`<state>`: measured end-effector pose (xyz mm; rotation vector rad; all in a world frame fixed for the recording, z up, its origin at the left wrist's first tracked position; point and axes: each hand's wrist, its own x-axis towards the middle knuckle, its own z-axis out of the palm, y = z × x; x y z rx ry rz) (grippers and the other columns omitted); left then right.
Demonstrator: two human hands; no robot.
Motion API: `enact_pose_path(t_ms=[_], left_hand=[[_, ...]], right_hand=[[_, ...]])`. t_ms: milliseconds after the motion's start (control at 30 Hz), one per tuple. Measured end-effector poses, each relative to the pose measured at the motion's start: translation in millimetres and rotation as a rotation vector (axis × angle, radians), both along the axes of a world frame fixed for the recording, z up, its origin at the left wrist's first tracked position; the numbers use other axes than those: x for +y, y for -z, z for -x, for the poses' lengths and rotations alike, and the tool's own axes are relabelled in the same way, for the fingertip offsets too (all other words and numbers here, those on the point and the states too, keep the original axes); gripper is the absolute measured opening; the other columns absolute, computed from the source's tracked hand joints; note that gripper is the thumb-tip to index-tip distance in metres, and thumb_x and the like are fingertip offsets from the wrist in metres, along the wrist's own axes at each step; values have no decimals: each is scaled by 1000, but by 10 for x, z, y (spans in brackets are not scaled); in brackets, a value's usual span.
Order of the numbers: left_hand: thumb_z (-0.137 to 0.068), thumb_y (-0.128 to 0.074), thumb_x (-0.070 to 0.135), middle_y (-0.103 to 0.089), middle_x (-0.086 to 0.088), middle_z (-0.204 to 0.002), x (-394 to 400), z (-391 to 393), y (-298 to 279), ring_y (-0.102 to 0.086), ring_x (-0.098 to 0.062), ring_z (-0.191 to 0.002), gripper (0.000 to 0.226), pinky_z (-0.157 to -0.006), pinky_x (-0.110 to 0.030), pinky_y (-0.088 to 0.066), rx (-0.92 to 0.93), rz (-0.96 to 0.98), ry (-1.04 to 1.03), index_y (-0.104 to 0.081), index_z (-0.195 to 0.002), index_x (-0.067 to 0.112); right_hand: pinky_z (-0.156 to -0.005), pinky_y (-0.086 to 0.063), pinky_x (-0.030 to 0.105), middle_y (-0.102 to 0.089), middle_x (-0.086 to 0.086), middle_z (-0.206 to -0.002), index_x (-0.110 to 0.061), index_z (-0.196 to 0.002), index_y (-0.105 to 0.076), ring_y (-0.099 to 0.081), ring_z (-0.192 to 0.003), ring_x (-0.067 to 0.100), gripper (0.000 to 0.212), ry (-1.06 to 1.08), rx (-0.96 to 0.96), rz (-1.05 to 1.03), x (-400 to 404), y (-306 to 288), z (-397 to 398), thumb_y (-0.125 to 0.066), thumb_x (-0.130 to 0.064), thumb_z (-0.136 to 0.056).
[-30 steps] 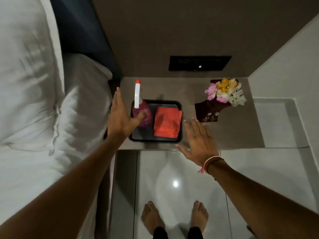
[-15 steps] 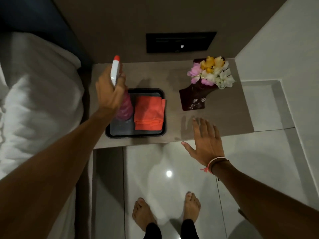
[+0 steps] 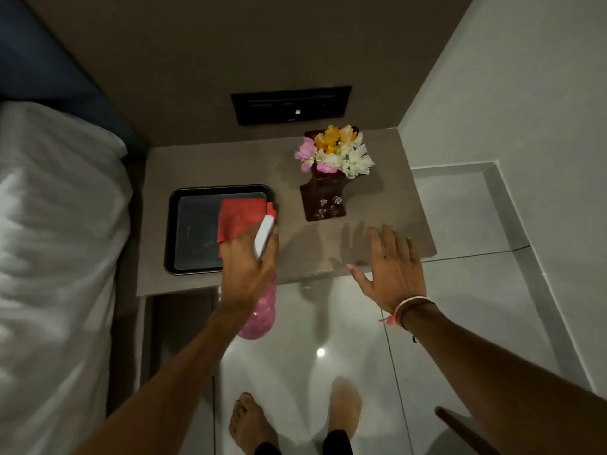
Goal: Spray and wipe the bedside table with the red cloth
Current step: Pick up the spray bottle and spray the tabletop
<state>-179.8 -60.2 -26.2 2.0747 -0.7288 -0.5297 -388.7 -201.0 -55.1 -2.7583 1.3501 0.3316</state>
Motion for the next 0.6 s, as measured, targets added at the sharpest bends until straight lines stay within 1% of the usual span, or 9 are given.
enact_pose_path(t_ms=[67,133,200,267,300,367,433,500,600], left_hand=[[-98,-64,32,-62,-9,-83,-67,236,52,-67,-33,-74,17,-63,-47,-63,23,44,-62,-63,-97,15],[-98,-65,28,-59,-2,-73,-148,402,105,-63,-23,-63,17,-55,-41,-59,-8,88,-76,-65,-92,12],[-97,-66,22,-55,7,-64,-233,518,143,-57,-9,-54,14,-48,-27,-50,-59,120,-62,-64,-85,15],[-97,-66,19,-54,9,-61,-312,606,173,-54,-3,-48,14,-45,-13,-45,-86,130,-40,-62,-83,18],[-97,-66,18,-54,10,-60,-356,643,200,-53,-2,-46,14,-42,-11,-44,-95,129,-34,-62,-83,18],[-98,-64,18,-54,7,-58,-392,669,248,-50,-3,-43,18,-43,-14,-46,-111,123,-23,-64,-81,14],[-99,-62,19,-54,1,-56,-418,685,305,-48,-6,-40,26,-41,-17,-41,-110,115,-23,-64,-76,8],[-100,-61,21,-54,0,-54,-427,716,340,-47,-7,-39,30,-41,-18,-39,-84,87,-6,-63,-74,7],[-101,-60,26,-52,5,-55,-403,791,394,-52,-7,-41,28,-42,-11,-39,-63,35,27,-63,-77,11]], right_hand=[[-114,-36,59,-43,23,-150,-10,-150,-31,-41,-139,41,86,-16,-6,9,-91,13,77,-41,-68,-88],[-114,-36,58,-42,23,-150,-11,-150,-30,-41,-139,41,85,-29,-5,12,-175,43,131,-42,-68,-88],[-115,-35,58,-41,22,-152,-11,-151,-28,-40,-140,40,87,-34,-1,9,-241,68,166,-41,-69,-88],[-115,-35,59,-41,23,-152,-11,-151,-27,-39,-140,40,87,-39,-2,4,-285,93,199,-40,-70,-88],[-115,-35,59,-41,23,-152,-10,-151,-27,-39,-141,41,88,-42,1,2,-313,110,226,-39,-70,-88],[-114,-35,59,-41,23,-152,-10,-152,-28,-40,-140,41,88,-53,-1,-2,-332,137,248,-38,-70,-89],[-115,-34,60,-41,23,-152,-10,-152,-27,-40,-141,41,88,-61,-9,-11,-364,153,272,-38,-70,-89],[-115,-34,60,-41,23,-153,-11,-152,-27,-39,-141,41,89,-69,-13,-18,-390,164,289,-38,-71,-89],[-113,-37,60,-44,23,-151,-10,-151,-29,-42,-139,42,88,-77,-15,-24,-417,186,305,-42,-70,-88]])
